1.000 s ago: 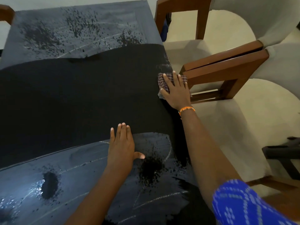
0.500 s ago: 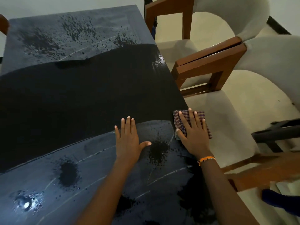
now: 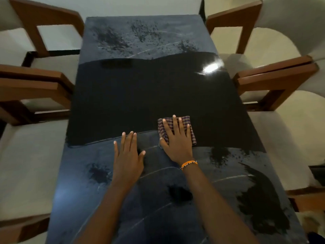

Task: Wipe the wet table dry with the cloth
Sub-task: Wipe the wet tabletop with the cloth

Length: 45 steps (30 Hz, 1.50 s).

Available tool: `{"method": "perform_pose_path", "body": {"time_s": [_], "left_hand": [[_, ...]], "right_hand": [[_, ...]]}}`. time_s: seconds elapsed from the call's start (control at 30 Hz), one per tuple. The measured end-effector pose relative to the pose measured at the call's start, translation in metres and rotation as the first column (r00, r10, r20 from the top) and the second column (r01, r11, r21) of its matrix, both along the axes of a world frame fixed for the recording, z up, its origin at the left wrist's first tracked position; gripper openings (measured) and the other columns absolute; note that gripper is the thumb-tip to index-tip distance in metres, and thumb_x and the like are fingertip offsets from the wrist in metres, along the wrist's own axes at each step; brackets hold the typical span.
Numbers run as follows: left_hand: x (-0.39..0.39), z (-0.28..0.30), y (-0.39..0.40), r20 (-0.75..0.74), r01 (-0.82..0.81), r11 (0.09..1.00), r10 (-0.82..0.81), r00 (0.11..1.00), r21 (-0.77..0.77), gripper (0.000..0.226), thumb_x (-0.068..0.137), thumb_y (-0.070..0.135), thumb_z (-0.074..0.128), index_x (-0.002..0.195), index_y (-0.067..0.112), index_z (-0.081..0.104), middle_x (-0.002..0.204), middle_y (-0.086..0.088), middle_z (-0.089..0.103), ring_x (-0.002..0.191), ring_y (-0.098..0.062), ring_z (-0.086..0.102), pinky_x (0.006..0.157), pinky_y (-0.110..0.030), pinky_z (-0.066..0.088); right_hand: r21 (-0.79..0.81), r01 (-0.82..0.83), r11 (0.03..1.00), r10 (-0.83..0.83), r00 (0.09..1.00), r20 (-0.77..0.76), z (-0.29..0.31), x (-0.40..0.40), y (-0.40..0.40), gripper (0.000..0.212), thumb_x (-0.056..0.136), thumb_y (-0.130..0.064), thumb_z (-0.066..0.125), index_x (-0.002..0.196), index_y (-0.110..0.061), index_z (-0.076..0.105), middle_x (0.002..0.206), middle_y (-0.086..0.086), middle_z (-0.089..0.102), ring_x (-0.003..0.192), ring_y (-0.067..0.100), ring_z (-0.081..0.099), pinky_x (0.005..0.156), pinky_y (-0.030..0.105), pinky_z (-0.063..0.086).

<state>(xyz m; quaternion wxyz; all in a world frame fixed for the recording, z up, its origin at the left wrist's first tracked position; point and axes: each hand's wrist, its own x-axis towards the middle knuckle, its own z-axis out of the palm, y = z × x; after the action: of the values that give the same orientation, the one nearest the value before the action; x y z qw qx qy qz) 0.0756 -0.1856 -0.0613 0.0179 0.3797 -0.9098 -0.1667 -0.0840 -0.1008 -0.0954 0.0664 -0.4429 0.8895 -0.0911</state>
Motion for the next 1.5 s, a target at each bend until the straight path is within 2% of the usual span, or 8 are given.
{"method": "perform_pose_path", "body": {"time_s": [0.5, 0.7, 0.8, 0.9, 0.97, 1.2, 1.33, 1.5], "left_hand": [[0.18, -0.009, -0.073, 0.042, -0.345, 0.938, 0.344, 0.938, 0.021, 0.054, 0.098, 0.016, 0.03, 0.147, 0.009, 0.009, 0.158, -0.008, 0.007, 0.146, -0.025, -0.006, 0.116, -0.043, -0.007], [0.204, -0.018, -0.08, -0.024, -0.371, 0.906, 0.384, 0.923, 0.206, 0.047, 0.096, 0.007, 0.031, 0.143, 0.008, 0.027, 0.152, -0.01, 0.029, 0.144, -0.025, 0.015, 0.116, -0.039, 0.002], [0.219, -0.016, -0.078, -0.214, -0.324, 0.86, 0.428, 0.878, 0.394, 0.039, 0.093, -0.001, 0.036, 0.129, 0.006, 0.05, 0.129, -0.012, 0.054, 0.122, -0.026, 0.048, 0.105, -0.024, 0.026], [0.23, -0.014, -0.073, -0.309, -0.315, 0.81, 0.503, 0.807, 0.495, 0.035, 0.094, -0.001, 0.038, 0.121, 0.006, 0.058, 0.117, -0.001, 0.057, 0.107, -0.011, 0.05, 0.084, 0.002, 0.029], [0.238, -0.016, -0.071, -0.296, -0.335, 0.737, 0.581, 0.759, 0.587, 0.033, 0.095, 0.001, 0.038, 0.118, 0.008, 0.061, 0.114, 0.003, 0.058, 0.104, -0.008, 0.051, 0.078, 0.007, 0.031], [0.243, -0.017, -0.072, -0.18, -0.441, 0.406, 0.864, 0.469, 0.801, 0.031, 0.097, 0.003, 0.034, 0.114, 0.004, 0.059, 0.119, -0.012, 0.061, 0.102, -0.023, 0.06, 0.086, -0.028, 0.046], [0.239, -0.014, -0.07, -0.179, -0.459, 0.411, 0.866, 0.467, 0.788, 0.033, 0.095, 0.001, 0.034, 0.111, 0.007, 0.062, 0.116, -0.011, 0.063, 0.1, -0.021, 0.06, 0.09, -0.031, 0.048], [0.222, -0.008, -0.065, -0.193, -0.447, 0.502, 0.796, 0.574, 0.74, 0.03, 0.093, 0.003, 0.039, 0.111, 0.012, 0.062, 0.114, -0.006, 0.062, 0.106, -0.019, 0.058, 0.09, -0.029, 0.046]], "right_hand": [[-0.038, -0.415, 0.909, 0.416, 0.907, 0.066, -0.006, 0.209, -0.173, 0.068, 0.09, -0.048, 0.04, 0.15, -0.025, 0.016, 0.159, 0.013, 0.007, 0.147, 0.032, 0.003, 0.117, 0.048, -0.007], [-0.014, -0.567, 0.823, 0.567, 0.823, -0.022, -0.002, 0.183, -0.23, 0.064, 0.086, -0.046, 0.048, 0.145, -0.027, 0.032, 0.157, 0.01, 0.021, 0.145, 0.03, 0.017, 0.116, 0.048, 0.001], [0.086, -0.542, 0.836, 0.546, 0.837, -0.034, 0.001, 0.161, -0.272, 0.067, 0.091, -0.05, 0.043, 0.149, -0.028, 0.019, 0.16, 0.008, 0.01, 0.147, 0.028, 0.006, 0.117, 0.048, -0.001], [0.108, -0.528, 0.842, 0.535, 0.844, -0.048, -0.001, 0.153, -0.282, 0.065, 0.093, -0.051, 0.039, 0.15, -0.029, 0.016, 0.16, 0.007, 0.008, 0.147, 0.029, 0.004, 0.117, 0.049, 0.0], [0.096, -0.531, 0.842, 0.537, 0.842, -0.048, -0.001, 0.162, -0.268, 0.064, 0.093, -0.05, 0.038, 0.149, -0.03, 0.017, 0.16, 0.008, 0.007, 0.147, 0.029, 0.004, 0.117, 0.05, -0.001], [-0.012, -0.617, 0.787, 0.617, 0.787, 0.002, 0.0, 0.246, -0.158, 0.064, 0.09, -0.051, 0.037, 0.149, -0.027, 0.023, 0.159, 0.01, 0.014, 0.147, 0.03, 0.009, 0.116, 0.049, -0.005], [-0.02, -0.65, 0.76, 0.65, 0.76, -0.018, 0.0, 0.262, -0.121, 0.062, 0.086, -0.051, 0.042, 0.143, -0.028, 0.035, 0.155, 0.007, 0.028, 0.144, 0.028, 0.023, 0.115, 0.051, 0.002], [0.058, -0.592, 0.804, 0.594, 0.804, -0.038, 0.002, 0.227, -0.109, 0.065, 0.089, -0.054, 0.033, 0.148, -0.03, 0.022, 0.158, 0.004, 0.018, 0.147, 0.026, 0.014, 0.113, 0.054, -0.01]]}}
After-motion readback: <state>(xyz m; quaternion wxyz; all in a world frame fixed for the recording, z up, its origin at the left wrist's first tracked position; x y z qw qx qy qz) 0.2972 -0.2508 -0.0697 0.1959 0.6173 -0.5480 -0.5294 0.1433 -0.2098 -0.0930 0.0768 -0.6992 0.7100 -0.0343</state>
